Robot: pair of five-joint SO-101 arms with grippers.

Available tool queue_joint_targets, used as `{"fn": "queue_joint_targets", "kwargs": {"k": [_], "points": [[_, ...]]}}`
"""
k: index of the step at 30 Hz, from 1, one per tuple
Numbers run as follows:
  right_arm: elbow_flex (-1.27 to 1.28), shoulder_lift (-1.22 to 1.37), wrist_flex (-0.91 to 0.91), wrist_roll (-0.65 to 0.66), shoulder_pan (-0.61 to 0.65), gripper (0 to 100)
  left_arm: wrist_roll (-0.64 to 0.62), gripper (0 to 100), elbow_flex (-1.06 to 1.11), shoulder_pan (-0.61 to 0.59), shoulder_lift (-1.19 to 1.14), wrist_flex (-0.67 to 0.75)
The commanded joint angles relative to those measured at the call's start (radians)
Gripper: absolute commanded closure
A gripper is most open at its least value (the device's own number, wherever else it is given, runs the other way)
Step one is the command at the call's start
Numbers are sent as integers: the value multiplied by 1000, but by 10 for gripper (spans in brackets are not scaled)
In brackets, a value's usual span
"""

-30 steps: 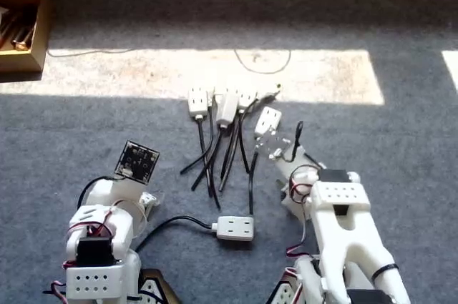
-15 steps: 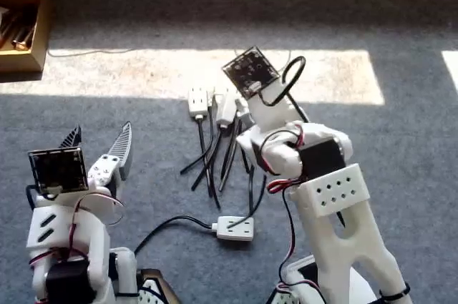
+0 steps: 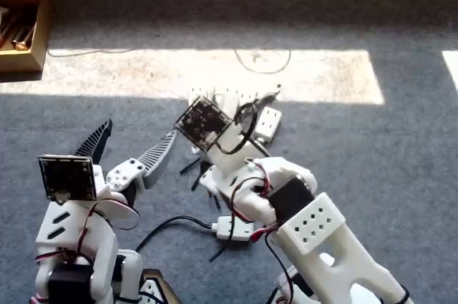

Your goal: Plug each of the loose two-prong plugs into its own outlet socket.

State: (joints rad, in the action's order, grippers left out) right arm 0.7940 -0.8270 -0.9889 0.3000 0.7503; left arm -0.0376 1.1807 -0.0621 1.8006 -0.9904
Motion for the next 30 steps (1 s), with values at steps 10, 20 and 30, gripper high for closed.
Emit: {"fn": "queue_joint_targets", "kwargs": {"k": [10, 20, 30], "points": [[41, -249, -91, -48, 88, 993, -9, 551, 199, 58, -4, 60], [-15, -248, -140, -12, 84, 993, -6, 551, 294, 64, -4, 91], [-170, -96, -228, 23, -4, 993, 32, 551, 337, 165, 5, 64]]}}
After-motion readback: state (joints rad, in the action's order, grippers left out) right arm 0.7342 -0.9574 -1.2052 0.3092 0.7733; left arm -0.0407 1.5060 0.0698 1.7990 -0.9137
